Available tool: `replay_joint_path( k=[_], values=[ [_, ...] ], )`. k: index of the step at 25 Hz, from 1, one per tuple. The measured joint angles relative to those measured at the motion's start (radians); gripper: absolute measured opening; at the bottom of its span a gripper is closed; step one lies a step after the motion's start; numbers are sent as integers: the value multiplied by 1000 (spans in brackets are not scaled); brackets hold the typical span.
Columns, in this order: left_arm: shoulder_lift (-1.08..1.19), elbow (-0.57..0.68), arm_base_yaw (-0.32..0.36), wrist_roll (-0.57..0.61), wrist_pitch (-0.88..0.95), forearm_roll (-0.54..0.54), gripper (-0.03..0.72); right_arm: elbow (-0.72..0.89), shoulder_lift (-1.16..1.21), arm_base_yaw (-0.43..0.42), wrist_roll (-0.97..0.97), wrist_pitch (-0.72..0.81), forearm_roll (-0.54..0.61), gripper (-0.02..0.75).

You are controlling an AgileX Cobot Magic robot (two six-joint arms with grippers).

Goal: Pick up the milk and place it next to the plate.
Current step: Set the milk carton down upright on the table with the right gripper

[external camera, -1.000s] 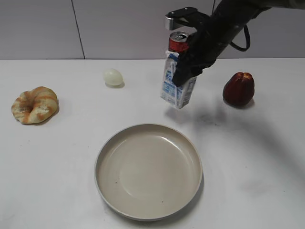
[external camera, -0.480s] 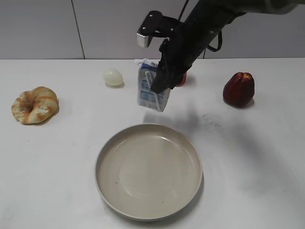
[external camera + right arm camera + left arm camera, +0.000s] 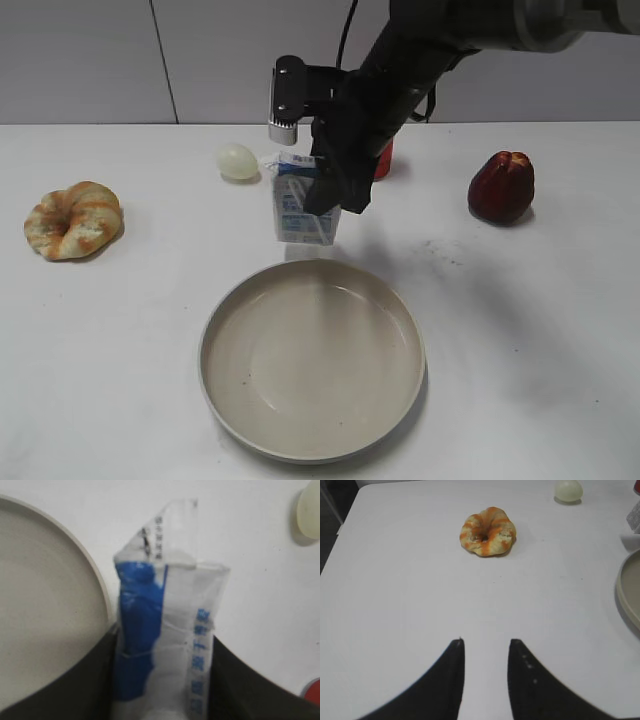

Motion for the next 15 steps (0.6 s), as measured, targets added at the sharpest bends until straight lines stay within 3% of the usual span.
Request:
replay_joint_path(
  k=[15],
  values=[
    [0, 0, 0, 0, 0, 0, 229, 0, 50, 0, -45, 4, -21, 309]
  ],
)
